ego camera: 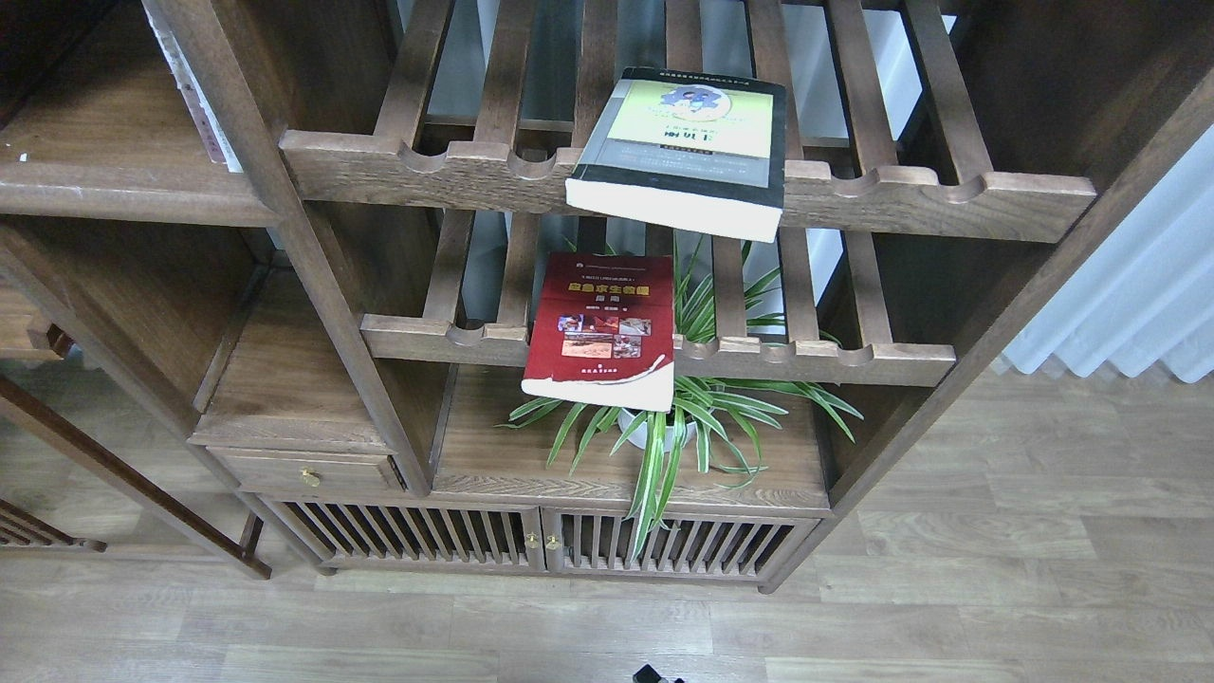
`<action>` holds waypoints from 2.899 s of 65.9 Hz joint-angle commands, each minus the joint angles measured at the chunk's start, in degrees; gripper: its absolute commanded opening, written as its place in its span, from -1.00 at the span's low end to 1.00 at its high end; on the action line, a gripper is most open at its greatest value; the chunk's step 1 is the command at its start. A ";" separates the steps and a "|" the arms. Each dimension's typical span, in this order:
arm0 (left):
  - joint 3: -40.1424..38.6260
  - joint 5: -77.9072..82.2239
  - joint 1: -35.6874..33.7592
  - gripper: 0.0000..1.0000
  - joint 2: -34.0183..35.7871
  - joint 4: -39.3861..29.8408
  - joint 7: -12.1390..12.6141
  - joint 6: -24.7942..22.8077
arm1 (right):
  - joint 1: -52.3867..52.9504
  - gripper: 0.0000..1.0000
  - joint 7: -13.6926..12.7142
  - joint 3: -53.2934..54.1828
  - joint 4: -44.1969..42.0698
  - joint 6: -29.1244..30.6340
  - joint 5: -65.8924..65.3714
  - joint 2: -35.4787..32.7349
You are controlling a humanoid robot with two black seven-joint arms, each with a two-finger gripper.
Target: Organize books on shelf
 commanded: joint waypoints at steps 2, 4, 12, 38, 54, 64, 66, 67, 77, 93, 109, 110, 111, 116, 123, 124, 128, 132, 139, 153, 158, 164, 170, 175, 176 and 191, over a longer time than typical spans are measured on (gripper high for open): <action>1.18 -0.97 0.26 -0.79 -1.88 0.72 -0.48 -0.01 | 0.01 0.98 0.00 0.06 -0.01 0.00 0.08 -0.12; 1.35 -1.32 0.44 -0.76 -2.23 0.89 -0.66 -0.01 | 0.01 0.98 0.00 0.06 -0.01 0.00 0.08 -0.12; 1.79 -7.11 1.93 -0.54 -3.47 1.16 -0.48 -0.01 | 0.01 0.98 0.00 0.06 -0.01 0.00 0.08 -0.12; -0.67 -16.26 7.91 -0.08 -1.36 -0.77 -0.74 -0.01 | 0.53 0.98 0.43 0.50 -0.01 0.00 0.43 0.23; -6.82 -17.31 11.07 0.04 -0.92 -3.23 -0.74 -0.01 | 0.53 0.98 0.79 0.76 -0.10 0.00 0.95 0.23; -12.09 -18.98 17.22 0.08 -0.83 -6.92 -0.74 -0.01 | 1.06 0.98 2.63 0.85 -0.10 0.00 2.18 0.14; -12.97 -19.51 18.36 0.11 -0.92 -7.63 -0.92 -0.01 | 1.15 0.98 2.98 0.85 -0.10 0.00 2.45 0.06; -13.58 -20.12 19.24 0.15 -1.09 -8.24 -0.92 -0.01 | 1.24 0.98 3.24 0.85 -0.18 0.00 2.62 0.06; -17.98 -24.43 27.94 0.31 -0.83 -15.45 -0.66 -0.01 | 2.47 0.98 3.77 0.85 -0.27 0.00 3.59 0.06; -23.69 -28.91 39.80 0.45 -0.83 -23.10 -0.48 -0.01 | 3.96 0.98 4.65 0.94 -0.97 0.00 3.59 0.23; -23.87 -33.92 51.58 0.52 -1.09 -28.46 -0.48 -0.01 | 4.23 0.98 4.83 0.94 -0.97 0.00 3.59 0.67; -23.87 -34.10 52.11 0.52 -1.09 -28.63 -0.48 -0.01 | 4.23 0.98 4.92 0.85 -0.97 0.00 3.59 0.67; -23.87 -34.71 53.42 0.54 -1.18 -28.98 -0.48 -0.01 | 4.23 0.98 4.83 0.94 -0.97 0.00 3.59 0.67; -23.78 -36.03 56.94 0.57 -1.36 -29.95 -0.48 -0.01 | 4.31 0.98 4.92 0.94 -0.97 0.00 3.68 0.76; -23.78 -37.79 62.13 0.64 -1.97 -30.74 -0.74 -0.01 | 4.58 0.98 5.00 0.94 -0.97 0.00 3.68 0.85; -23.78 -37.97 62.83 0.65 -2.23 -30.66 -0.74 -0.01 | 4.66 0.98 5.09 0.94 -0.97 0.00 3.68 0.85; -23.61 -37.97 64.85 0.68 -3.37 -30.39 -0.66 -0.01 | 4.84 0.98 5.62 0.94 -0.97 0.00 3.68 0.93; -23.17 -37.97 66.70 0.71 -4.61 -30.31 -0.66 -0.01 | 5.45 0.98 6.23 0.94 -0.97 0.00 3.68 1.11; -22.64 -37.88 69.34 0.84 -7.59 -29.52 -0.66 -0.01 | 7.30 0.99 6.32 0.85 -1.06 0.00 3.59 1.20; -20.27 -37.88 72.77 0.93 -10.59 -27.41 -0.48 -0.01 | 11.87 0.99 6.41 0.94 -3.52 0.00 3.50 0.85; -18.69 -37.79 73.12 0.94 -10.85 -26.00 -0.39 -0.01 | 13.98 0.99 6.32 0.85 -4.75 0.00 3.42 1.20; -17.37 -37.79 74.08 0.95 -10.94 -25.21 -0.48 -0.01 | 16.26 0.99 6.32 0.15 -5.19 0.00 3.06 1.29; -14.39 -38.76 75.32 0.99 -11.72 -20.74 -0.92 -0.01 | 17.23 0.99 5.89 -0.29 -4.67 0.00 2.36 2.25; -12.45 -39.64 75.32 0.99 -12.17 -17.13 -0.92 -0.01 | 17.67 0.99 5.80 -0.21 -4.40 0.00 0.43 2.25; -12.01 -39.64 75.32 0.99 -12.17 -15.82 -0.92 -0.01 | 17.93 0.99 5.88 -0.12 -4.14 0.00 -0.18 2.25; -10.86 -39.81 75.32 0.99 -12.25 -10.09 -1.01 -0.01 | 21.01 0.99 6.24 0.41 -0.62 0.00 -0.98 2.25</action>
